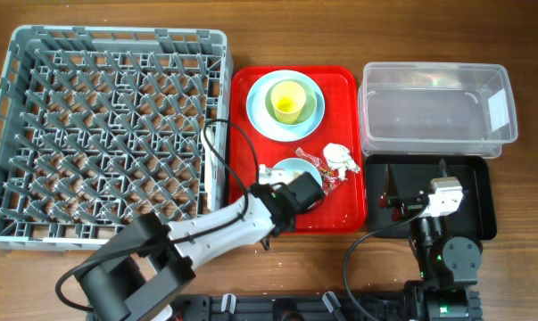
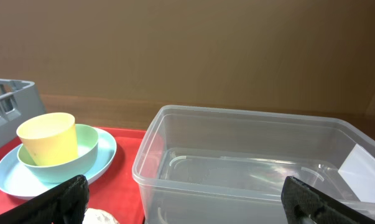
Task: Sort waste into correct bins and load items into the dishwasher rack
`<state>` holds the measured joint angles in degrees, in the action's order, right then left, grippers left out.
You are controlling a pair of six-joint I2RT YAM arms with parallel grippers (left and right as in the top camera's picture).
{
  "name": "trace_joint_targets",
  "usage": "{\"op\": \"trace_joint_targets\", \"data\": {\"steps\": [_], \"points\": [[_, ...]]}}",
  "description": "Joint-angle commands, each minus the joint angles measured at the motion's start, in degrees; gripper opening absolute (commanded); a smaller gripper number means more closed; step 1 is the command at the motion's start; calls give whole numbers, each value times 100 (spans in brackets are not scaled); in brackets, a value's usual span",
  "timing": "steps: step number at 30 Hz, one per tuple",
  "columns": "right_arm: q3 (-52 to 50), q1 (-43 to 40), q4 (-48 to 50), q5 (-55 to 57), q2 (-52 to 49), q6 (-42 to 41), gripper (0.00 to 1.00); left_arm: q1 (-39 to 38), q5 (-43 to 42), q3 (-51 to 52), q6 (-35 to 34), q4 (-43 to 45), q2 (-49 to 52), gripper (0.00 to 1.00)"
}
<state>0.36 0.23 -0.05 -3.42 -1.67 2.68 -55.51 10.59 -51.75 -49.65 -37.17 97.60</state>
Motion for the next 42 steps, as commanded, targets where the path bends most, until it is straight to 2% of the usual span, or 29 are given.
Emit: {"op": "trace_joint_targets", "data": {"steps": [1, 7, 12, 17, 22, 30, 34, 38, 41, 42], "points": [[-7, 13, 15, -31, -11, 20, 100, 470, -507, 20, 168, -98, 317, 4], [-7, 13, 17, -31, -11, 20, 100, 678, -476, 20, 293, -350, 411, 4], [-7, 13, 17, -31, -11, 20, 100, 678, -87, 44, 273, -970, 442, 4], [-7, 13, 17, -31, -11, 17, 100, 682, 4, 247, 271, -1027, 442, 4], [-7, 13, 15, -31, -11, 22, 100, 684, 431, 247, 273, -1486, 442, 4], [-7, 13, 17, -31, -11, 20, 100, 678, 393, 186, 269, -1480, 442, 4], [-7, 13, 17, -31, -11, 17, 100, 678, 297, -636, 275, -1764, 354, 4], [-7, 13, 15, -31, -11, 22, 100, 684, 575, -1628, 278, -2275, 234, 6], [-7, 13, 15, -31, -11, 17, 100, 780, 586, -2376, 321, -2463, 72, 11], [-7, 13, 15, -31, -11, 20, 100, 879, 442, -2621, 636, -2468, 11, 20]]}}
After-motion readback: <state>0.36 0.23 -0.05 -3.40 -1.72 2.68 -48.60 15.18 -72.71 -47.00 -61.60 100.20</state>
